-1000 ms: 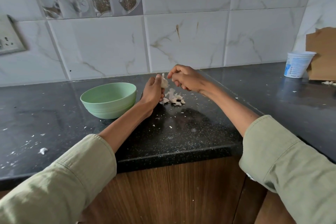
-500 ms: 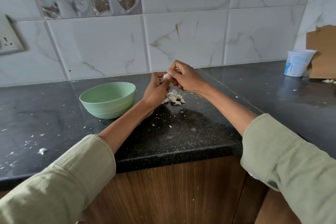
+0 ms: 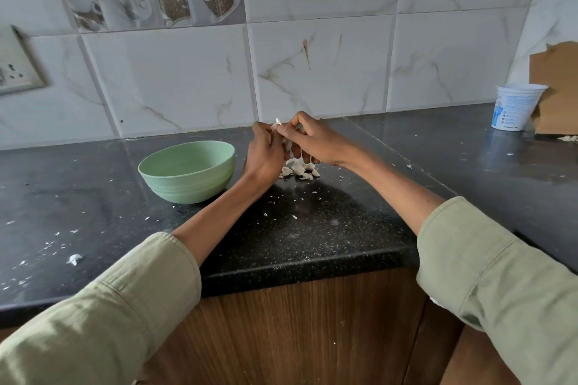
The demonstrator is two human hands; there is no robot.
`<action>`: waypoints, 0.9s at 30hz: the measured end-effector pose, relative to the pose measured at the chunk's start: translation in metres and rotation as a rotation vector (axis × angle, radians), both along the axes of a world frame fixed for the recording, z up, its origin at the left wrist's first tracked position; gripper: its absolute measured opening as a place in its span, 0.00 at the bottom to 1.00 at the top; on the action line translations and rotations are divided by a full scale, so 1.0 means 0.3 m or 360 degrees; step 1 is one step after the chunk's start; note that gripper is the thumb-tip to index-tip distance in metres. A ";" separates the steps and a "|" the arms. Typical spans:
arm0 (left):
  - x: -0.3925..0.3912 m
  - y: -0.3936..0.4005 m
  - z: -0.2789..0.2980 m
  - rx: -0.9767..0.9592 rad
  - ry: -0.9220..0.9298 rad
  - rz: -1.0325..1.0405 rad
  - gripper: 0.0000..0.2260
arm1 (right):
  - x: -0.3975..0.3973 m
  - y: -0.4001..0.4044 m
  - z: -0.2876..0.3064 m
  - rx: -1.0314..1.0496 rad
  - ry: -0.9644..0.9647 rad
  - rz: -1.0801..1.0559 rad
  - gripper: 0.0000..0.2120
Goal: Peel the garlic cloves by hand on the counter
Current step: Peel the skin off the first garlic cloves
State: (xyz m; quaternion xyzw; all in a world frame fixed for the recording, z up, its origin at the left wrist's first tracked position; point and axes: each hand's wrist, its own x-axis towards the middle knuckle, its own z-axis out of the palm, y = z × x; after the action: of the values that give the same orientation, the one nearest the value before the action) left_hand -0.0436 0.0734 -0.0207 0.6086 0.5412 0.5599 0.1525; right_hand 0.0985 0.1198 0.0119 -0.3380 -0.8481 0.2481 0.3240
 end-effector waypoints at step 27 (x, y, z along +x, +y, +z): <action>0.023 -0.016 0.006 -0.0011 0.0131 0.0024 0.09 | -0.017 -0.036 -0.037 0.0723 -0.0281 -0.0201 0.17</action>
State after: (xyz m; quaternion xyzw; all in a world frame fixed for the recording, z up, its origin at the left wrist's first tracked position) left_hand -0.0368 0.0686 -0.0188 0.6264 0.5535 0.5337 0.1281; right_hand 0.0934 0.1089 0.0009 -0.3292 -0.8843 -0.0001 0.3311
